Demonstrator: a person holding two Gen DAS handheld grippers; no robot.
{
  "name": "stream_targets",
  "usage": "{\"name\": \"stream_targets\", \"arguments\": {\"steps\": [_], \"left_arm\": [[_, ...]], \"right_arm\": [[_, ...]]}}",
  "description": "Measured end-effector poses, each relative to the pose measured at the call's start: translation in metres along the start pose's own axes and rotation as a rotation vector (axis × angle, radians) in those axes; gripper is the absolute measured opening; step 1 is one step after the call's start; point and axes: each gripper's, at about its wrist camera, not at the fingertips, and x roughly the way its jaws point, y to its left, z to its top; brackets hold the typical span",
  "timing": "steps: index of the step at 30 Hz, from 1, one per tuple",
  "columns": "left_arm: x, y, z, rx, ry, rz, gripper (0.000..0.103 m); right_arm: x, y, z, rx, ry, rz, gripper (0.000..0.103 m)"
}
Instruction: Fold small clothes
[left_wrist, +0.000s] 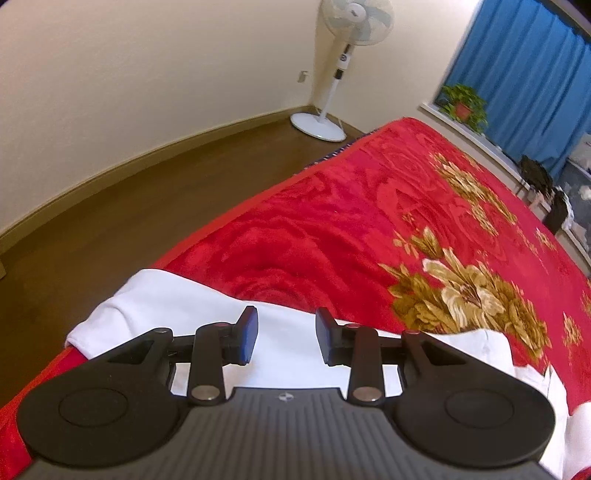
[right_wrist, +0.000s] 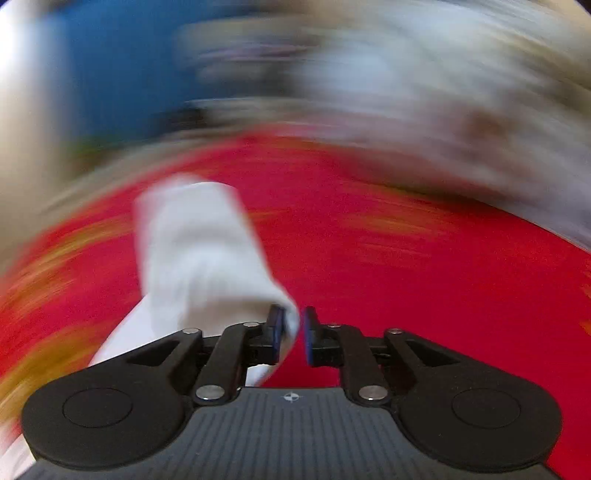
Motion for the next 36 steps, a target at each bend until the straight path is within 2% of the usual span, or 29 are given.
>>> {"name": "stream_targets", "arguments": {"steps": [1,2,4,6,9,11,14,17,19,22,25,28,30,33,36], "left_arm": [[0.0,-0.002,-0.001,0.007,0.003,-0.008,0.038],[0.0,-0.005,-0.003,0.013,0.007,-0.019,0.038],[0.0,-0.011,-0.005,0.029,0.013,-0.04,0.038],[0.001,-0.019,-0.009,0.039,0.023,-0.056,0.038],[0.003,-0.03,-0.017,0.051,0.047,-0.084,0.038],[0.002,-0.038,-0.024,0.066,0.065,-0.117,0.038],[-0.007,-0.051,-0.037,0.113,0.089,-0.173,0.038],[-0.022,-0.065,-0.058,0.199,0.122,-0.193,0.038],[-0.037,-0.068,-0.071,0.22,0.15,-0.225,0.038],[-0.068,-0.068,-0.101,0.253,0.185,-0.283,0.038],[-0.096,-0.06,-0.147,0.281,0.236,-0.317,0.038],[-0.107,-0.049,-0.19,0.253,0.314,-0.341,0.038],[-0.111,-0.044,-0.216,0.247,0.356,-0.337,0.038],[-0.114,-0.038,-0.246,0.28,0.387,-0.308,0.038],[-0.117,-0.022,-0.261,0.277,0.396,-0.266,0.038]], "right_arm": [[0.006,-0.041,0.001,0.095,0.008,-0.068,0.014],[0.005,-0.067,-0.002,0.156,0.006,-0.087,0.014],[-0.001,-0.098,-0.018,0.184,0.0,-0.052,0.014],[-0.005,-0.104,-0.035,0.157,0.038,0.005,0.014],[-0.019,-0.099,-0.059,0.166,0.11,0.117,0.014],[-0.031,-0.079,-0.076,0.14,0.179,0.218,0.014],[-0.051,-0.041,-0.103,0.02,0.323,0.391,0.017],[-0.079,-0.006,-0.135,-0.127,0.479,0.459,0.019],[-0.101,0.006,-0.154,-0.216,0.535,0.472,0.02],[-0.13,0.008,-0.175,-0.327,0.568,0.432,0.026],[-0.151,-0.012,-0.186,-0.33,0.59,0.378,0.028],[-0.167,-0.037,-0.197,-0.318,0.565,0.344,0.028],[-0.171,-0.054,-0.204,-0.293,0.55,0.318,0.028],[-0.175,-0.072,-0.217,-0.273,0.593,0.358,0.028],[-0.18,-0.082,-0.23,-0.288,0.627,0.377,0.028]]}}
